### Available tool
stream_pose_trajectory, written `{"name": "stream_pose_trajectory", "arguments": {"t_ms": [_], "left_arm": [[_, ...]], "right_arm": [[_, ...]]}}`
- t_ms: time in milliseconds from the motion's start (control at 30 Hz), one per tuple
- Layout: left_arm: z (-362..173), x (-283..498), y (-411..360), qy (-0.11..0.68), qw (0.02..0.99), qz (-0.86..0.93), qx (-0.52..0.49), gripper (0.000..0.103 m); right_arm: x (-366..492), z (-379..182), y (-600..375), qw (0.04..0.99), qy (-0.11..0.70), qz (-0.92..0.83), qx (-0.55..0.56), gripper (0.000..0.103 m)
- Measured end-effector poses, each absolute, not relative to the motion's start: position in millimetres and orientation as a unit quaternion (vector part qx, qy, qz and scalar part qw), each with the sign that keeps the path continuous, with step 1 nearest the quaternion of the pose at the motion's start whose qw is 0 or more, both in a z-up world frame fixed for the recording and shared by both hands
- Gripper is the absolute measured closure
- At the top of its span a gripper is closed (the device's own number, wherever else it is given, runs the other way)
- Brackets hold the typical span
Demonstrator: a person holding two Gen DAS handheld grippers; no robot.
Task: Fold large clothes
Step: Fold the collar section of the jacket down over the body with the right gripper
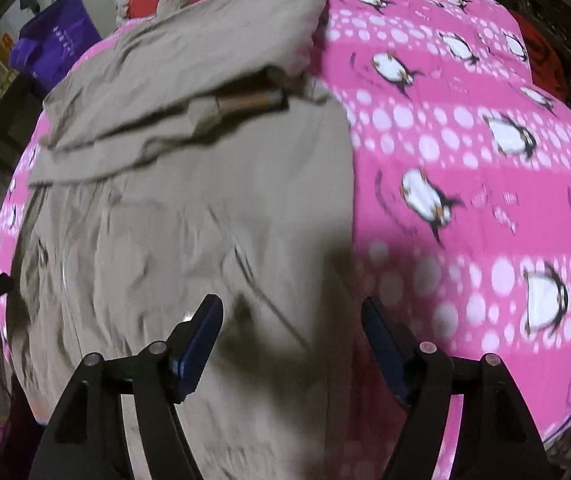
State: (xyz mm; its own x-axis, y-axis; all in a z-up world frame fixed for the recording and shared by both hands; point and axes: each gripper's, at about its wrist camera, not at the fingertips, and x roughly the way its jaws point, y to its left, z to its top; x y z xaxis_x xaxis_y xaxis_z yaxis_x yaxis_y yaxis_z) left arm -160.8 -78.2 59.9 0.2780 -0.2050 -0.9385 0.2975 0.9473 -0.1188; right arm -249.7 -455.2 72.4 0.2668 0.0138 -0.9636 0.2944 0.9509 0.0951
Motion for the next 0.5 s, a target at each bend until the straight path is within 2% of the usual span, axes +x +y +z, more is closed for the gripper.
{"name": "stream_pose_trajectory", "arguments": {"t_ms": [233, 500], "left_arm": [[59, -176, -80, 0.577, 0.799, -0.159, 0.056, 0.032], [62, -190, -81, 0.576, 0.797, -0.169, 0.067, 0.032]], "right_arm": [[-290, 61, -444, 0.770, 0.625, -0.086, 0.097, 0.027], [-330, 65, -431, 0.780, 0.609, -0.091, 0.111, 0.027]]}}
